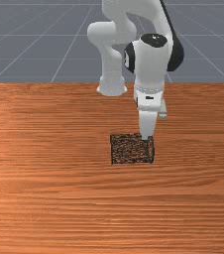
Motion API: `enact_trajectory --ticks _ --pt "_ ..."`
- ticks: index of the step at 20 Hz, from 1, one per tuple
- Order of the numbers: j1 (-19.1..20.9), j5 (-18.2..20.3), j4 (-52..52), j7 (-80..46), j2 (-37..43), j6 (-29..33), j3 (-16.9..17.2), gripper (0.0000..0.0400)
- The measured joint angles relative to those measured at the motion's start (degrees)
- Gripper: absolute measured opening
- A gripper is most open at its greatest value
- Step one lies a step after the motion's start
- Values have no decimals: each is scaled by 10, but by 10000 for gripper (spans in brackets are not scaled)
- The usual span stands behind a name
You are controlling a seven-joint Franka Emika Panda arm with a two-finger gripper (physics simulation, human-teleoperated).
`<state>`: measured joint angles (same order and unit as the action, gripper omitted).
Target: Rotate the holder till the hole upward
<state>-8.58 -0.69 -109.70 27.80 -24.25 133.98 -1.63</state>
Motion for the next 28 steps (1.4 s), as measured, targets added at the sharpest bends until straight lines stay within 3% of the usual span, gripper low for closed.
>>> enact_trajectory --ticks 3,4,10,11,18,19,20,23,24,25,27,28 --pt "-22 -4 17 -26 -10 -6 -8 400" --pt "-12 19 16 16 -12 0 -26 400" --pt "-33 17 35 -10 -24 -4 -34 400" --pt "-44 2 61 -28 -36 -41 -28 400" --pt "-41 4 211 -16 -121 -130 -28 400" --pt "-55 -24 196 -37 -114 -101 -12 400" --pt "-42 1 230 -16 -133 -131 -26 400" --pt "-40 3 242 -14 -151 -132 -26 400" --pt "-40 3 244 -13 -159 -128 -26 400" --pt "-53 -21 217 -33 -153 -86 -11 400" --pt "-43 -2 234 -16 -177 -93 -23 400" --pt "-55 -22 218 -34 -177 -66 -10 400"
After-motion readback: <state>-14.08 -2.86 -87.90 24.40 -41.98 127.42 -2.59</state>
